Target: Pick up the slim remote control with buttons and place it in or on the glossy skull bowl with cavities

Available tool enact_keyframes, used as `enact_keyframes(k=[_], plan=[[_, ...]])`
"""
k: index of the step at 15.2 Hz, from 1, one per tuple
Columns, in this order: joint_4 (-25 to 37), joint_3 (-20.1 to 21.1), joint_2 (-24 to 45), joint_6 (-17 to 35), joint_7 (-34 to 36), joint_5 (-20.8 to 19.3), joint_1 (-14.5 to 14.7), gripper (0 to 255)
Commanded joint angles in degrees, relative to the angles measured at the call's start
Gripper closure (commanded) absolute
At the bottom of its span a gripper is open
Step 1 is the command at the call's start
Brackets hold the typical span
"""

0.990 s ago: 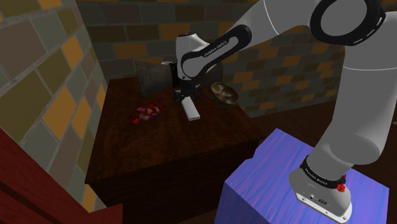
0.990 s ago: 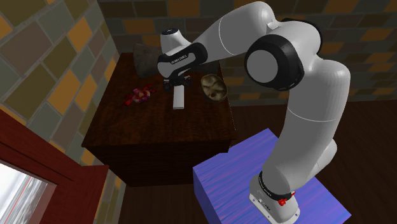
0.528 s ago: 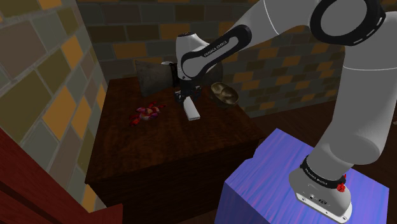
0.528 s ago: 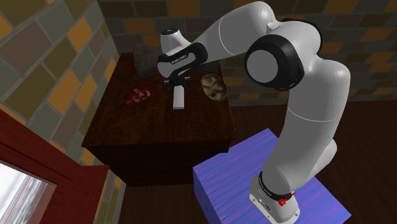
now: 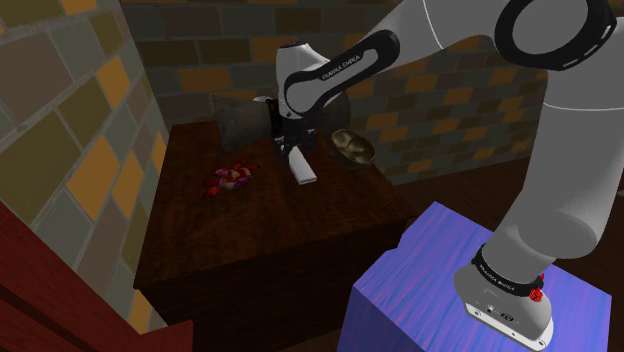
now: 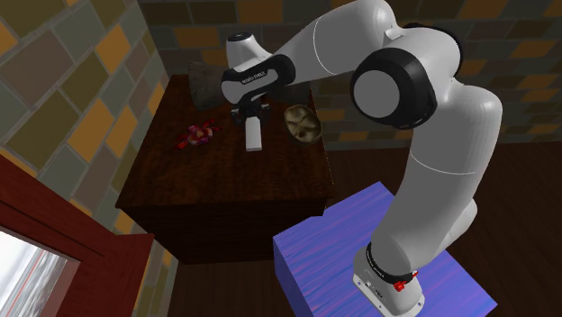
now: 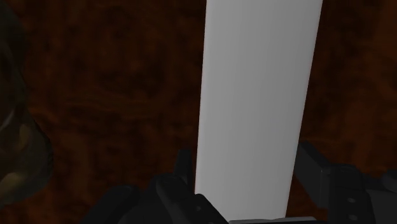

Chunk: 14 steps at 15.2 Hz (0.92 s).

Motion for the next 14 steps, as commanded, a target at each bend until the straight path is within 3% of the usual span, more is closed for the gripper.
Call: enact_keyframes(k=[1, 14], plan=[[0.69, 0.1, -0.7, -1.37, -0.1, 0.22, 0.0, 255], [6.02, 0.44, -4.39, -10.28, -1.0, 1.4, -0.2, 255]])
